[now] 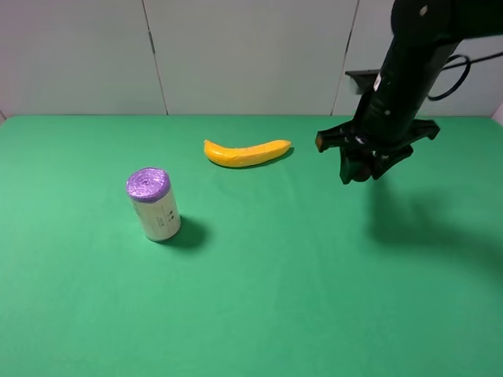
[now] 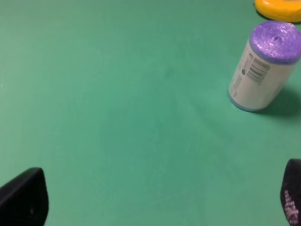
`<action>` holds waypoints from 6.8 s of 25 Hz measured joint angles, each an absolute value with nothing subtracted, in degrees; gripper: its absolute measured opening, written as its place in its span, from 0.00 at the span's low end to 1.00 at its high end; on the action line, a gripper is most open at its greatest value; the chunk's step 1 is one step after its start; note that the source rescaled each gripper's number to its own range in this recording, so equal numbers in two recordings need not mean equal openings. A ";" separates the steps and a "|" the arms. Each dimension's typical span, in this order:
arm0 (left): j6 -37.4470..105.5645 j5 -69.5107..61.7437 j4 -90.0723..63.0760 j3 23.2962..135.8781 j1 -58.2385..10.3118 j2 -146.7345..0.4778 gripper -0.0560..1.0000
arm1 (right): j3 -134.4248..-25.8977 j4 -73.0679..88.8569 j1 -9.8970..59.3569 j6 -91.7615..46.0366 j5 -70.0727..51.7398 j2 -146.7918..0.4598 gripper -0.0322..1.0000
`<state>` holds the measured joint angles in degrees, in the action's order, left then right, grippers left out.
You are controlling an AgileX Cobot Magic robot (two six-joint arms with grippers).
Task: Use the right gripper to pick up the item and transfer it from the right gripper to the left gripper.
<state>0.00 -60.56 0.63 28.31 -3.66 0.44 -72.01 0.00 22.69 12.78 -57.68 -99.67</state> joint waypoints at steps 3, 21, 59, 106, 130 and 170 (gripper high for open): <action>0.00 -60.56 0.63 28.31 -3.66 0.44 0.99 | -72.01 0.55 22.69 10.13 -60.08 -96.26 0.04; 0.00 -60.56 0.63 28.31 -3.66 0.44 0.99 | -72.06 17.34 22.69 -13.05 -68.94 -84.00 0.04; 26.15 -66.64 -21.86 37.04 -3.66 -23.56 0.96 | -72.06 0.87 54.03 -47.00 -66.36 -84.00 0.04; 48.64 -67.26 -14.71 72.20 -36.87 -78.16 0.92 | -72.06 7.65 54.03 -47.05 -64.77 -84.00 0.04; 49.10 -67.26 -15.31 72.20 -36.87 -78.16 0.75 | -72.06 10.75 54.03 -47.05 -62.80 -79.83 0.04; 66.17 -66.53 -21.96 72.20 -36.87 -78.16 0.06 | -72.06 10.93 54.03 -47.94 -63.57 -79.83 0.04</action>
